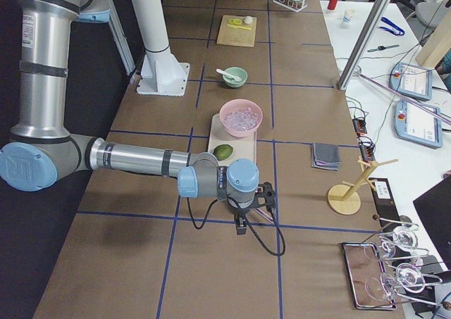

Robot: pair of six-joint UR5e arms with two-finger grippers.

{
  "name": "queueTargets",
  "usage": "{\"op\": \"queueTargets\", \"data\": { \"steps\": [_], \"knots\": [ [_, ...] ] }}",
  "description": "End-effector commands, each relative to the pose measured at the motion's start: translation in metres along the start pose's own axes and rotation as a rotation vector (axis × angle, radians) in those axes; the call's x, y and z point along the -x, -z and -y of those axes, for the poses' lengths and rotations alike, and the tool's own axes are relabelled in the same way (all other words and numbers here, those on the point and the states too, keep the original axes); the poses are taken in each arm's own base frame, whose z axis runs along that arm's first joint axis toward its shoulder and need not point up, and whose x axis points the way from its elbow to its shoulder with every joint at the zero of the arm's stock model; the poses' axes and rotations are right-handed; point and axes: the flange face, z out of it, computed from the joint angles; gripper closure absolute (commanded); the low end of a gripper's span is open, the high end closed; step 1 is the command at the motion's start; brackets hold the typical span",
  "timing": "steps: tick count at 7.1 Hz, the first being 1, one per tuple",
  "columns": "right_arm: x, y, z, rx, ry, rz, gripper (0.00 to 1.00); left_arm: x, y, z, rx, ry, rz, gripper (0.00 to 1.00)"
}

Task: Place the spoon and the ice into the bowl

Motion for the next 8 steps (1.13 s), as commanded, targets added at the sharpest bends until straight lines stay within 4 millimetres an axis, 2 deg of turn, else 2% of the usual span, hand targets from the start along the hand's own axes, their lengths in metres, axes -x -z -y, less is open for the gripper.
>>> {"op": "queueTargets", "data": {
  "steps": [1, 4, 6, 8],
  "knots": [
    [-0.0044, -0.0050, -0.0014, 0.009, -0.012, 0.007, 0.00, -0.0024, 0.0021, 0.0010, -0.005, -0.011, -0.002, 0.00],
    [-0.0029, -0.0041, 0.0011, 0.006, -0.007, 0.015, 0.00, -0.0006, 0.0002, 0.0000, -0.002, -0.009, -0.003, 0.00],
    [-0.0014, -0.0055, -0.0040, 0.008, -0.005, 0.041, 0.00, -0.0015, 0.0014, 0.0010, -0.006, -0.014, 0.000, 0.00],
    [-0.0039, -0.0071, 0.0006, 0.009, -0.009, 0.037, 0.00, 0.0018, -0.0018, 0.0009, 0.001, -0.007, 0.000, 0.00]
  ]
}}
